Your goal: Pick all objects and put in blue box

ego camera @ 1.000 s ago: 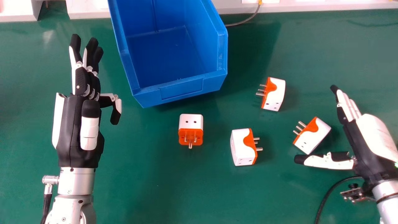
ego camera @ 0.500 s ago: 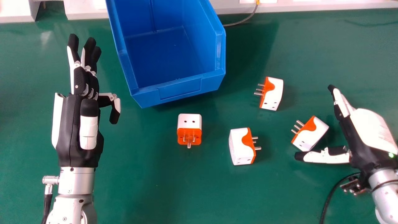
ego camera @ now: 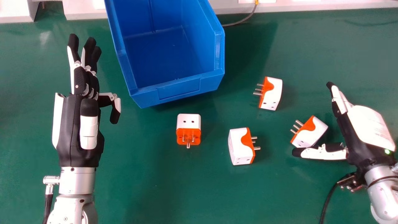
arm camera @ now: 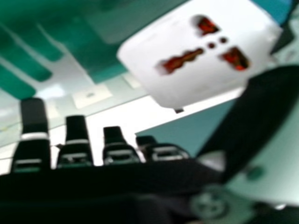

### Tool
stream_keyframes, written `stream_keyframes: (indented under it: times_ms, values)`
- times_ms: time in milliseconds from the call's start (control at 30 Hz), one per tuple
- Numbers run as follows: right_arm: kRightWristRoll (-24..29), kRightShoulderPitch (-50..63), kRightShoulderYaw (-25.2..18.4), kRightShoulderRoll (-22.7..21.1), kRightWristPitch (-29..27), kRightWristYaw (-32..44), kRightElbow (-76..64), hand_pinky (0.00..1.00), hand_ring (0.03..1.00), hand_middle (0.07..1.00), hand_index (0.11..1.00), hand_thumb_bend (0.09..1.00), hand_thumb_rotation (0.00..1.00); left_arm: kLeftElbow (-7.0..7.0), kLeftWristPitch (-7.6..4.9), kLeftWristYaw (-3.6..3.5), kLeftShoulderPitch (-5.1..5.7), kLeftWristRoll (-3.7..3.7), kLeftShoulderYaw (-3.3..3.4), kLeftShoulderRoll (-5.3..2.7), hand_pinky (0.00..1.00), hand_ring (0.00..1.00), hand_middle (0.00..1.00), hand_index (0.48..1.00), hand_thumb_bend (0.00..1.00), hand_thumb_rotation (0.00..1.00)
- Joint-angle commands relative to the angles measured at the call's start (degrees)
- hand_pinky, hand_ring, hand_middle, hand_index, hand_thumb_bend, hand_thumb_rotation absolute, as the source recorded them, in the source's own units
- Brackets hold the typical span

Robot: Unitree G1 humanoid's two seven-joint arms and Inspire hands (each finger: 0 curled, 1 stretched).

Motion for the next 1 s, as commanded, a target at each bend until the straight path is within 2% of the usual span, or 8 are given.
stream_keyframes:
  times_ms: [0, 200, 400, 533, 667, 867, 967]
  values:
    - [0.7, 0.0, 0.3, 1.2, 0.5, 1.5, -1.3, 0.73, 0.908, 0.967, 1.0, 1.0, 0.61, -0.88, -0.72, -0.2, -0.18, 0.28, -0.35, -0.01, 0.0, 1.0, 1.0, 1.0, 1.0, 0.97]
    - [0.2, 0.6, 1.5, 2.7, 2.5, 4.1, -4.1, 0.73, 0.9, 0.963, 1.0, 1.0, 0.62, -1.34, -0.26, -0.41, 0.02, 0.0, -0.46, 0.16, 0.0, 1.0, 1.0, 1.0, 1.0, 0.96]
    - [1.1, 1.5, 2.1, 3.5, 2.6, 7.5, -6.3, 0.71, 0.884, 0.96, 1.0, 1.0, 0.59, -1.38, -0.64, 0.18, 0.08, 0.55, -0.47, 0.23, 0.0, 1.0, 1.0, 1.0, 1.0, 0.96]
    - [0.5, 2.5, 2.9, 3.1, 2.7, 7.3, -7.9, 0.7, 0.881, 0.96, 1.0, 1.0, 0.58, -0.92, -0.67, 0.12, -0.13, 0.34, -0.49, 0.17, 0.0, 1.0, 1.0, 1.0, 1.0, 0.96]
    - [0.8, 3.1, 3.1, 3.3, 3.1, 7.5, -8.2, 0.7, 0.883, 0.96, 1.0, 1.0, 0.58, -1.32, -0.68, 0.34, -0.06, 0.46, -0.56, 0.09, 0.0, 1.0, 1.0, 1.0, 1.0, 0.96]
    - [1.3, 3.9, 3.1, 3.8, 2.6, 7.4, -8.7, 0.69, 0.876, 0.952, 1.0, 1.0, 0.58, -0.94, -0.72, 0.1, -0.14, 0.26, -0.51, 0.21, 0.0, 1.0, 1.0, 1.0, 1.0, 0.96]
    - [1.5, 4.4, 3.2, 3.8, 2.7, 7.7, -9.4, 0.69, 0.873, 0.949, 1.0, 1.0, 0.57, -1.08, -0.7, 0.17, -0.04, 0.41, -0.55, 0.22, 0.0, 1.0, 1.0, 1.0, 1.0, 0.96]
